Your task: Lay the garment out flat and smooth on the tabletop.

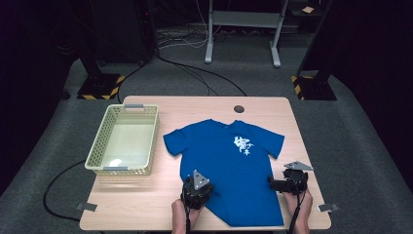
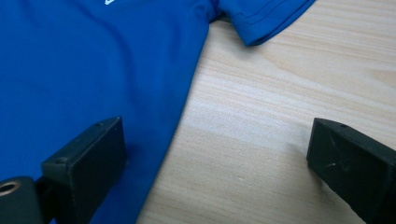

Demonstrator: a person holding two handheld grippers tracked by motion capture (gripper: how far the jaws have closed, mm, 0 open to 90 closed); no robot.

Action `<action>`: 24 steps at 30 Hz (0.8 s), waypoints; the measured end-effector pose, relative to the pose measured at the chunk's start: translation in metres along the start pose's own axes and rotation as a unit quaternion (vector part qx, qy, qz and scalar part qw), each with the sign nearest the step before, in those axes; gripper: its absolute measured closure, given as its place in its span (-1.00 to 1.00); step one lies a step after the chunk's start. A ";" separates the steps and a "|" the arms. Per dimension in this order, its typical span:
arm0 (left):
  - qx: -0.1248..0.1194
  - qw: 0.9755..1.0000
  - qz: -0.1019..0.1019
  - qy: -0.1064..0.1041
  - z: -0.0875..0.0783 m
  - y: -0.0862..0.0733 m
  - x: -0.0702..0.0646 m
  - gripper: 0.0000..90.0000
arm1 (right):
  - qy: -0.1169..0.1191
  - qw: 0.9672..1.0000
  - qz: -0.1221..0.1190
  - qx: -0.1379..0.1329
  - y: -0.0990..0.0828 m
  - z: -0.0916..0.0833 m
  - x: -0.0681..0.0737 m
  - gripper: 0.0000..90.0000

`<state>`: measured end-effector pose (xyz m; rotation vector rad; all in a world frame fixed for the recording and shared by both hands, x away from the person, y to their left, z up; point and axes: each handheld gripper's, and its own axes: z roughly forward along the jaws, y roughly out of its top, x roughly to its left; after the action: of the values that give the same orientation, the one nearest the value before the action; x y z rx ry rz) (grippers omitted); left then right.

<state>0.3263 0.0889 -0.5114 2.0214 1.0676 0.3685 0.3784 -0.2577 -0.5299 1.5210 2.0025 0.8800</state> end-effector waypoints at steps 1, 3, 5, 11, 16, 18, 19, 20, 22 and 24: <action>0.000 1.000 0.000 0.000 -0.001 0.000 0.000 0.86 | 0.001 1.000 0.000 0.000 0.000 0.000 0.000 -0.91; 0.001 1.000 0.008 0.003 -0.002 0.000 -0.001 0.86 | 0.001 1.000 0.000 0.000 0.000 0.000 0.000 -0.91; -0.002 1.000 0.006 0.002 -0.004 0.000 0.000 0.87 | 0.001 1.000 0.000 0.000 0.000 0.000 0.000 -0.91; -0.003 1.000 0.009 0.001 -0.008 0.001 0.002 0.87 | 0.000 1.000 0.000 0.000 0.000 0.000 0.000 -0.92; -0.006 1.000 0.008 -0.001 -0.008 0.000 -0.001 0.87 | 0.001 1.000 -0.001 0.000 0.000 0.000 0.000 -0.91; -0.002 1.000 0.010 -0.001 -0.008 -0.002 -0.002 0.87 | 0.001 1.000 -0.001 0.000 0.000 0.000 0.000 -0.91; -0.002 1.000 0.010 -0.001 -0.008 -0.003 -0.001 0.87 | 0.001 1.000 -0.001 0.000 0.000 0.000 0.000 -0.91; -0.001 1.000 0.011 0.001 -0.008 -0.003 -0.001 0.87 | 0.001 1.000 -0.001 0.000 0.000 0.000 0.000 -0.91; -0.002 1.000 0.007 -0.002 -0.009 -0.004 -0.001 0.87 | 0.002 1.000 -0.001 -0.001 0.000 0.000 0.000 -0.91; -0.003 1.000 0.008 -0.001 -0.011 -0.005 0.000 0.88 | 0.002 1.000 -0.001 0.000 0.000 0.000 0.000 -0.91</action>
<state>0.3167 0.0960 -0.5085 2.0255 1.0468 0.3772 0.3783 -0.2577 -0.5299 1.5173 2.0054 0.8828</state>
